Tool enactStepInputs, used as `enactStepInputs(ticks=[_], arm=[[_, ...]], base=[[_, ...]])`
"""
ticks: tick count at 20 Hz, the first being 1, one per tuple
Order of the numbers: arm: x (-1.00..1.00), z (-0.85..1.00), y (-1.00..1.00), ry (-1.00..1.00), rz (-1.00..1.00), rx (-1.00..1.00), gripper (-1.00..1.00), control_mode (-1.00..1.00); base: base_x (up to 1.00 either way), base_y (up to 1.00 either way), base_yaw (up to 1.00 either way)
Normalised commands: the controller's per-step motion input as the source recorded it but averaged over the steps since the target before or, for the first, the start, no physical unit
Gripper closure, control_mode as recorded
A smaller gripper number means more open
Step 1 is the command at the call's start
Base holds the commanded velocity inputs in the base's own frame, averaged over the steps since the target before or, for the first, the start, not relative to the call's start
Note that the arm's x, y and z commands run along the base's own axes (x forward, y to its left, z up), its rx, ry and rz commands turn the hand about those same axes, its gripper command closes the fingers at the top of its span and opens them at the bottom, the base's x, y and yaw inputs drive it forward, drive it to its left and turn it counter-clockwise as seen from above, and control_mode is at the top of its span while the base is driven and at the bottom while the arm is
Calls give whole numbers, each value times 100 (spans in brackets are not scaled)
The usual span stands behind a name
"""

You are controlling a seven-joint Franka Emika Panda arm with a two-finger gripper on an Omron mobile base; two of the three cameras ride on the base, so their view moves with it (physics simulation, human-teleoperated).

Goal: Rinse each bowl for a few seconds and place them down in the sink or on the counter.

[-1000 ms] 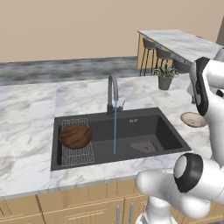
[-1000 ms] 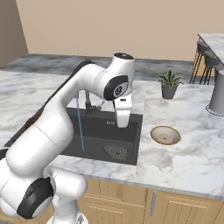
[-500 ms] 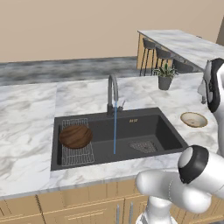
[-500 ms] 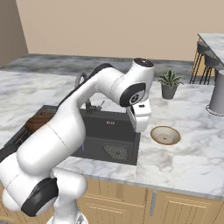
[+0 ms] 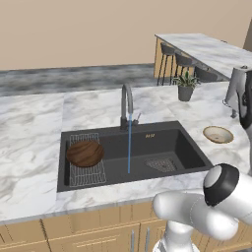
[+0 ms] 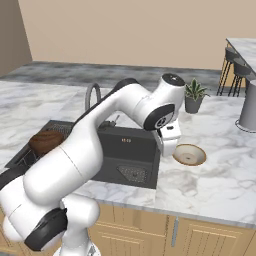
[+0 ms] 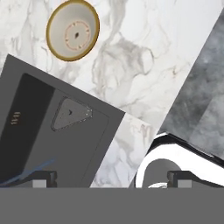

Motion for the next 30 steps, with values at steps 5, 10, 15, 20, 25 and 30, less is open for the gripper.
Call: enactStepInputs(ticks=[5,10,15,20,25,30], arm=[[0,-20,0,-8,-6,0,-100,-100],[0,-29,-1,-6,-8,0,-100,-100],[11,-28,-19,-2,-8,0,-100,-100],[19,-21,-24,0,-5,2,-100,-100],[29,-15,-31,0,-1,7,-100,-100],[26,-17,-26,-1,0,8,-100,-100]], base=[[0,0,0],[0,0,0],[0,0,0],[0,0,0],[0,0,0],[0,0,0]])
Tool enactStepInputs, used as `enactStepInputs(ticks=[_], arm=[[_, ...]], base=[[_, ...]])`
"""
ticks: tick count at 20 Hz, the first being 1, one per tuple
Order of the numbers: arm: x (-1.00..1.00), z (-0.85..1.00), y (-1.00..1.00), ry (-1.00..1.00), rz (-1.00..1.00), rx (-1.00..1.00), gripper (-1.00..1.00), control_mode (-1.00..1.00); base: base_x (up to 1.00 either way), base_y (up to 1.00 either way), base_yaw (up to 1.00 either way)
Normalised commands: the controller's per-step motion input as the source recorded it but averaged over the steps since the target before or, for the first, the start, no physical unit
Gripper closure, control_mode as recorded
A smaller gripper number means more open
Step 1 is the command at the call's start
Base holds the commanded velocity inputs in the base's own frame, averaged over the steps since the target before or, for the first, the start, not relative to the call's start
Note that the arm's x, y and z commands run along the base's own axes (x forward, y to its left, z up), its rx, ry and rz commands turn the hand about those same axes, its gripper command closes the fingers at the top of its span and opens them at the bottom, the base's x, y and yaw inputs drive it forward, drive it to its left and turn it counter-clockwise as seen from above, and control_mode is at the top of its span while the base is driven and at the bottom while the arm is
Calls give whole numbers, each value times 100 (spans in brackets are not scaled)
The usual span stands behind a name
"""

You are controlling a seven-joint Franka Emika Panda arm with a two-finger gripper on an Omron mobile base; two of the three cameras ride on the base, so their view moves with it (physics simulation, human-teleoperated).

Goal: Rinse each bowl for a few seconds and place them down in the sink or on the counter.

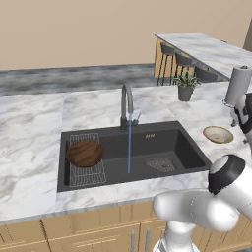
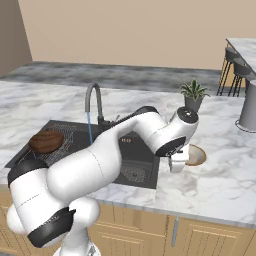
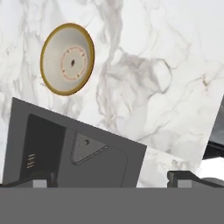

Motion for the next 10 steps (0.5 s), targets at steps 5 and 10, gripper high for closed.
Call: enactStepInputs(ticks=[5,10], arm=[[16,-18,-16,-7,0,5,-100,-100],[9,-19,-13,-8,0,3,-100,-100]], base=[[0,0,0],[0,0,0]])
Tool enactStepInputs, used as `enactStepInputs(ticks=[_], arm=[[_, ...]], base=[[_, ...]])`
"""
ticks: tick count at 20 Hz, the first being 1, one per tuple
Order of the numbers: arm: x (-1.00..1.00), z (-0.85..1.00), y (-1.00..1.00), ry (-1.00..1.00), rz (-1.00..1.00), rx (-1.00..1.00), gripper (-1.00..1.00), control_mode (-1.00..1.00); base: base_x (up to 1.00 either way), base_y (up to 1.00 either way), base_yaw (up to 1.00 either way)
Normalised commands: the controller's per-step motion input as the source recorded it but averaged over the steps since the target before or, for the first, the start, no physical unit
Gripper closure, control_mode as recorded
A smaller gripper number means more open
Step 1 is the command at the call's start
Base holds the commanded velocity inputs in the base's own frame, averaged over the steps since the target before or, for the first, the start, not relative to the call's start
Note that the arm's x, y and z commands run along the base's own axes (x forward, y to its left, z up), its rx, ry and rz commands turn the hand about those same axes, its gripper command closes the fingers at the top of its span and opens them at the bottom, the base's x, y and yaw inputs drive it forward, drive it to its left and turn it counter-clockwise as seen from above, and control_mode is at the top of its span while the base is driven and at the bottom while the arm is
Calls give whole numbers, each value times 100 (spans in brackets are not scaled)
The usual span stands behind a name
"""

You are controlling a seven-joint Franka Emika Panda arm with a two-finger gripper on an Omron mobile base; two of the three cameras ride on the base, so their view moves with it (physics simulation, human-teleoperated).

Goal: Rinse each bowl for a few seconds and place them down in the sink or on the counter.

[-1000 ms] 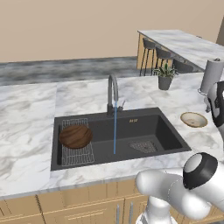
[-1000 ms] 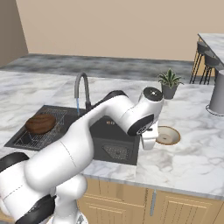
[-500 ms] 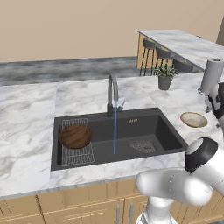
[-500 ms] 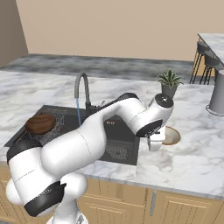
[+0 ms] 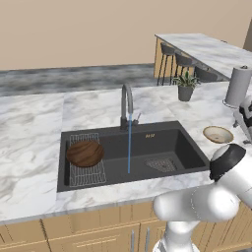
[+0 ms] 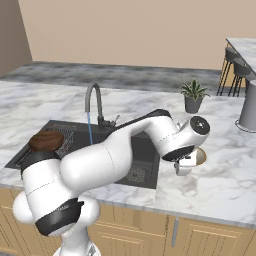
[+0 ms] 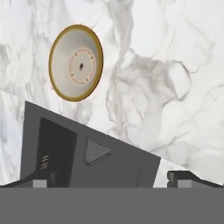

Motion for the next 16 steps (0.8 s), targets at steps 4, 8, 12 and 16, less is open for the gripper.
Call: enactStepInputs(ticks=[4,8,12,16], arm=[[6,-22,-3,-7,0,0,-100,-100],[8,-29,-2,-2,-2,0,-100,-100],[20,-26,-13,0,-3,0,-100,-100],[22,-17,-24,0,-4,1,-100,-100]], base=[[0,0,0],[0,0,0],[0,0,0],[0,0,0]])
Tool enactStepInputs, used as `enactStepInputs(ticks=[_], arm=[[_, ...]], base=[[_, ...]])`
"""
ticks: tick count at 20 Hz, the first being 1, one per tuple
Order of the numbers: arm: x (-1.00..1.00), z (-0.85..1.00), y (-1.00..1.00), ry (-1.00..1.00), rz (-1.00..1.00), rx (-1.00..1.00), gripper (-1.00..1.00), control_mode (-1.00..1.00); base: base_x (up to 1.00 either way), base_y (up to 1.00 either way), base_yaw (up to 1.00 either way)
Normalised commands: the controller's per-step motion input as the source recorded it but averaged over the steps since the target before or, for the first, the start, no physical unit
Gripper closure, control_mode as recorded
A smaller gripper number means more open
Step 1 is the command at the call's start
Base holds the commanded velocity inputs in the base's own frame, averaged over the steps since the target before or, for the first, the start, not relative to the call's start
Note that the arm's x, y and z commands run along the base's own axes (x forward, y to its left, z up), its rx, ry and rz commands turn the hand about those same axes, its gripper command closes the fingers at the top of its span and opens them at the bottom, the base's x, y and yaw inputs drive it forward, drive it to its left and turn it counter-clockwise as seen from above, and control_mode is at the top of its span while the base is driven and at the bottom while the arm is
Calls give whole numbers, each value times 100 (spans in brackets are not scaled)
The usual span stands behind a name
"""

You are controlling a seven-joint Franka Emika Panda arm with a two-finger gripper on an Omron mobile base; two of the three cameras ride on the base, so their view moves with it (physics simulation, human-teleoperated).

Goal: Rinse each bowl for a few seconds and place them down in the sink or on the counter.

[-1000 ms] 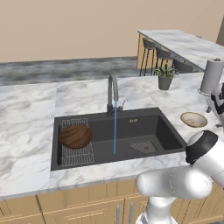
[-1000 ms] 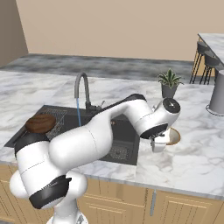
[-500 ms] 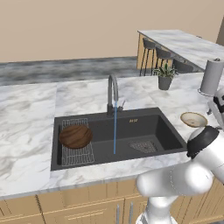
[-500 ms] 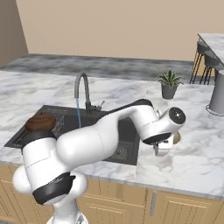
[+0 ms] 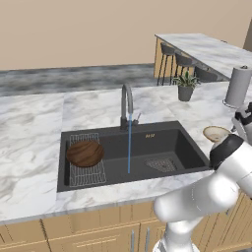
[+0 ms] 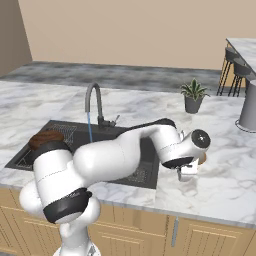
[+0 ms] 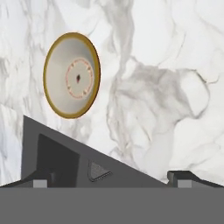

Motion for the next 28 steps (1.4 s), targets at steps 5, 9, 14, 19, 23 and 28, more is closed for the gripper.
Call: enactStepInputs(ticks=[5,9,14,19,23,28], arm=[[27,-12,-24,0,-3,2,-100,-100],[31,-7,-17,-1,-1,4,-100,-100],[27,-14,-16,-4,0,6,-100,-100],[17,-20,-26,-3,0,6,-100,-100],[16,-16,-29,-1,0,5,-100,-100],[22,-10,-19,-2,0,4,-100,-100]], base=[[0,0,0],[0,0,0],[0,0,0],[0,0,0],[0,0,0],[0,0,0]])
